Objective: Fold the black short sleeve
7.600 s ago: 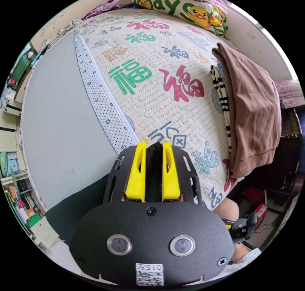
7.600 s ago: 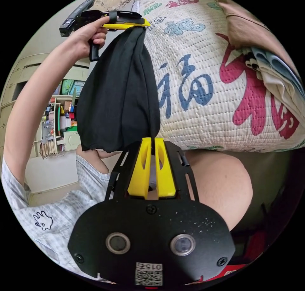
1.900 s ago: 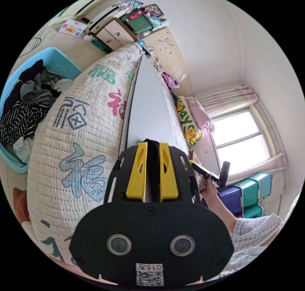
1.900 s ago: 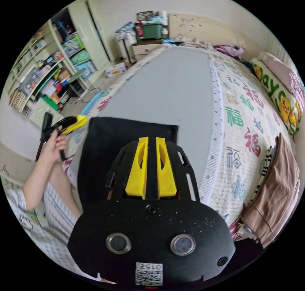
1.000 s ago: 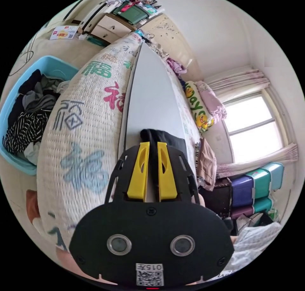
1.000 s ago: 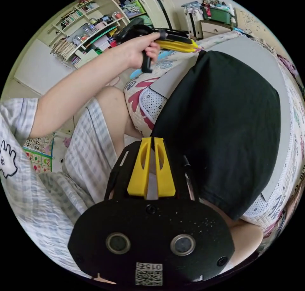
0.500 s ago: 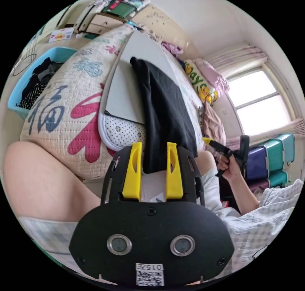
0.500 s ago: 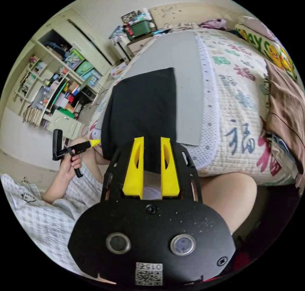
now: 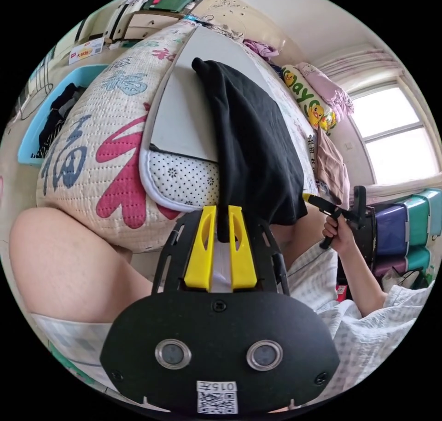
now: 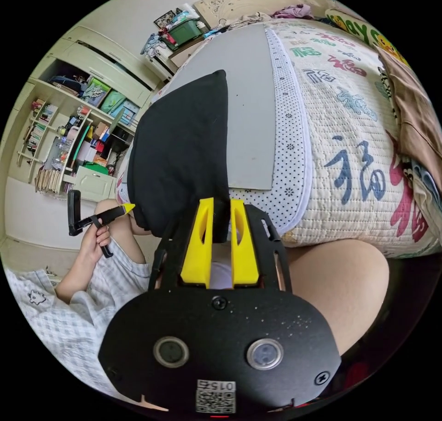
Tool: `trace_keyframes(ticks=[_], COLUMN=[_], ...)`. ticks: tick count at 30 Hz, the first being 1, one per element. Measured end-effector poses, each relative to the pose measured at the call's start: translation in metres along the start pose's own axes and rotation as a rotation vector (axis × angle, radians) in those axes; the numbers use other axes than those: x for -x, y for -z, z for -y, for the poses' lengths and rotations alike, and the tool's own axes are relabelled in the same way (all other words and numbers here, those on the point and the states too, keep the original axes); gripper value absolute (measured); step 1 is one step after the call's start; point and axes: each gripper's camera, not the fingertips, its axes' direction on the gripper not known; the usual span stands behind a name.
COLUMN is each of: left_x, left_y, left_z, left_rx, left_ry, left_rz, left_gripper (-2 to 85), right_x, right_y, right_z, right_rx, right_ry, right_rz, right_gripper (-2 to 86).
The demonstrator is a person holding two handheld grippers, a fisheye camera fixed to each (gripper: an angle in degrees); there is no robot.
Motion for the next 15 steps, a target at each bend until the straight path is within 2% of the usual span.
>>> trace_keyframes(ticks=[4,15], left_x=[-0.028,-0.062], left_y=[0.005,0.03], left_z=[0.001,-0.011], left_rx=[0.012,0.009], left_ry=[-0.043,0.037], left_rz=[0.105,0.187], left_gripper=[4.0,-0.5], right_x=[-0.005,-0.018], right_y=[-0.009,-0.012], right_z=[-0.004,-0.02], right_rx=[-0.034,-0.111], right_ry=[-0.029,-0.064], right_rz=[-0.007,0.057], right_gripper=[6.3,5.7])
